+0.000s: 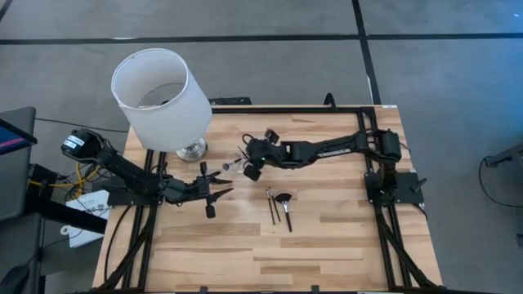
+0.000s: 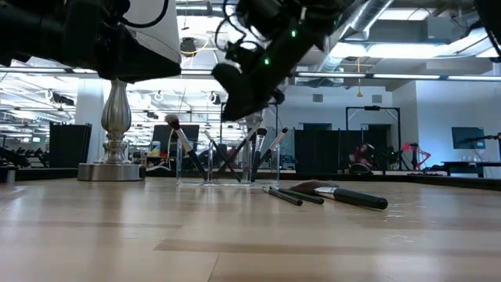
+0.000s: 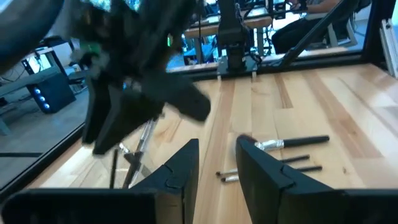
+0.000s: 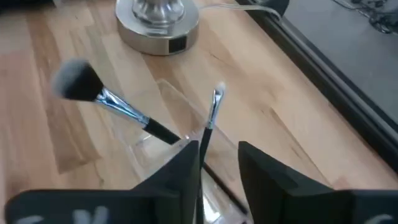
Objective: Put items in baskets/containers
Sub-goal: Put the black foundation brush into the transparent organizer, then put the black highlighter brush into the transparent organizer
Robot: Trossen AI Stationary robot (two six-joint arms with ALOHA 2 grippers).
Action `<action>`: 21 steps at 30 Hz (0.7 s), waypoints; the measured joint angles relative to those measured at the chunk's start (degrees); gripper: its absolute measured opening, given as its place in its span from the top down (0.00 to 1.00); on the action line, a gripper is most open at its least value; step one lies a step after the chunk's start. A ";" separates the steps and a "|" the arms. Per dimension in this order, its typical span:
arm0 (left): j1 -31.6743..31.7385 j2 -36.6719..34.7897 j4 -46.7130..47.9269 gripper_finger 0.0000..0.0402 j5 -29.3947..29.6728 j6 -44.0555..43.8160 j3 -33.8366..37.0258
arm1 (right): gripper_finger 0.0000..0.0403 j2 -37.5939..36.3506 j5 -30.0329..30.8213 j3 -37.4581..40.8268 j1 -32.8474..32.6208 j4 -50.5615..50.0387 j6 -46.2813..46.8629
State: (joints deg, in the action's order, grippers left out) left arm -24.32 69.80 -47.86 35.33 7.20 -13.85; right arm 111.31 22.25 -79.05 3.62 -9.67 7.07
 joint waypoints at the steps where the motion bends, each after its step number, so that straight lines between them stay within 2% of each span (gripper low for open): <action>1: 0.00 0.00 0.19 0.74 0.00 0.00 0.12 | 0.72 -0.19 0.04 -0.92 -0.28 -1.47 0.00; 6: 0.00 0.00 0.64 0.74 -0.46 -0.22 0.12 | 0.65 -2.96 0.11 -5.74 -3.76 -11.69 1.06; 11: 0.00 0.00 0.95 0.74 -1.07 -2.66 0.14 | 0.62 -7.35 0.25 -7.88 -9.25 -22.26 7.99; 13: 0.00 0.00 0.93 0.74 -1.09 -3.43 0.14 | 0.62 -8.48 1.19 -7.88 -11.49 -27.62 11.81; 18: -0.07 0.00 1.04 0.74 -1.10 -3.65 0.14 | 0.62 -8.93 8.30 -7.33 -17.52 -43.12 26.60; 21: -0.07 0.00 1.50 0.74 -1.12 -4.91 0.14 | 0.63 -8.58 11.79 -3.42 -21.90 -44.67 35.68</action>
State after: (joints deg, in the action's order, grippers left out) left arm -24.38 69.80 -46.37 34.22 2.30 -13.72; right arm 102.73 34.04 -82.47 -18.27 -54.34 42.75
